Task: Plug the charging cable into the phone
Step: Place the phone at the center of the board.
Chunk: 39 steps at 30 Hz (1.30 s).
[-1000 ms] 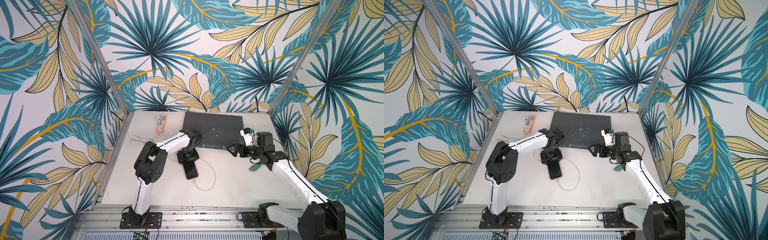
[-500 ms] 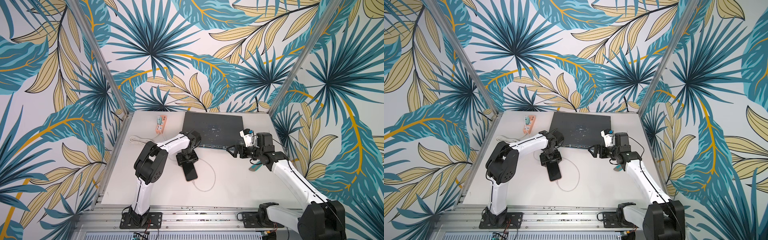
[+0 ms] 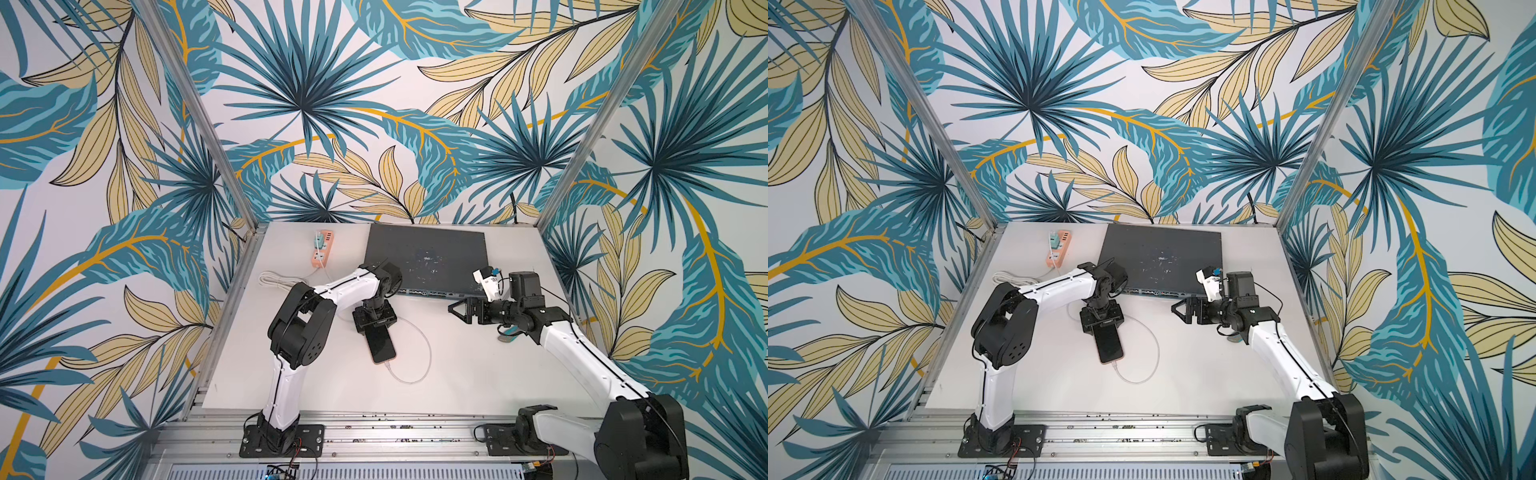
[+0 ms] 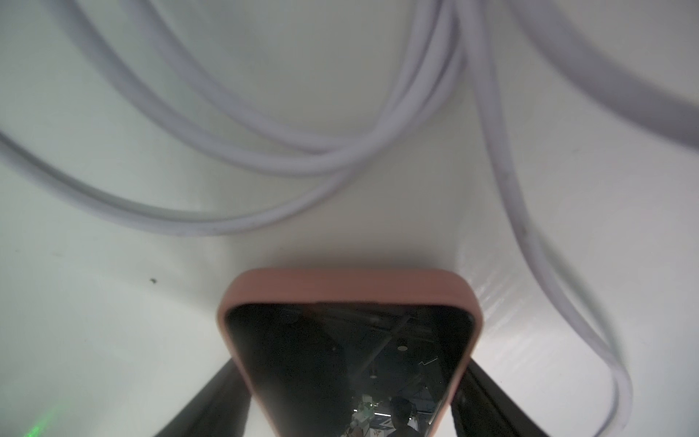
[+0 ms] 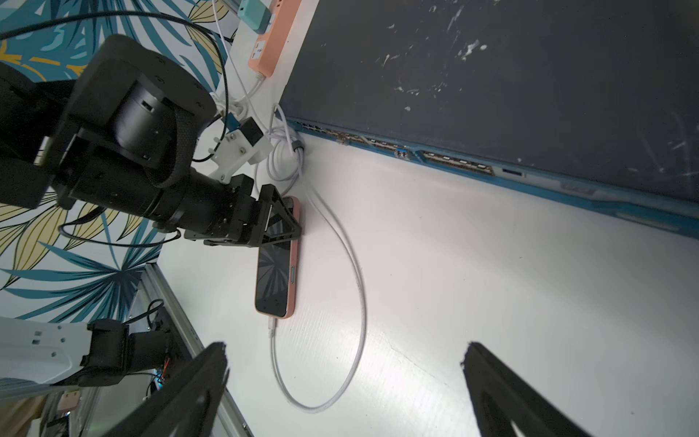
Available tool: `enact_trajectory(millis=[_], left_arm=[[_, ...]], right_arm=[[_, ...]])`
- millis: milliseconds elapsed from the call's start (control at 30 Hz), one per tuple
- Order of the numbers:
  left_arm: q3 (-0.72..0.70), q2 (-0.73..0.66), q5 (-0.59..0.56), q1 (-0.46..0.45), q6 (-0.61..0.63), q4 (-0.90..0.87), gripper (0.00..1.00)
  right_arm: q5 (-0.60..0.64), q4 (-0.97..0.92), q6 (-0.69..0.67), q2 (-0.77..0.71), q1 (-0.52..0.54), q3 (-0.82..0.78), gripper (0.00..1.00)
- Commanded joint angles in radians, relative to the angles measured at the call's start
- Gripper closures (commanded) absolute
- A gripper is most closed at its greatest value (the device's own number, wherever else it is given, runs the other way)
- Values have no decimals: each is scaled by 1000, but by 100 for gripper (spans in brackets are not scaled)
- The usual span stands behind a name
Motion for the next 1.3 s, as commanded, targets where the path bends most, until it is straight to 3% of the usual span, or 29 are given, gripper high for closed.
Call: enact_trajectory(millis=[0,200,300,567,633,767,1267], left_arm=[[-1,2,20,-3,-2,3,100],[0,17,29,-2,2,7,86],[0,23,34,-1,2,11,73],[-1,38,43,2,8,18,60],[0,37,45,4,9,18,48],[-1,36,42,6,7,18,2],[-18,37,48,16,7,23,0]], right_arm=[[-99,9,-1,25,-3,-32,1],[-101,8,1,22,-4,-45,0],[-101,8,5,22,-3,-48,0],[-80,14,17,10,-3,-57,0],[-77,13,19,9,-3,-58,0],[-74,14,22,7,-3,-57,0],[-74,23,25,17,-3,-53,0]])
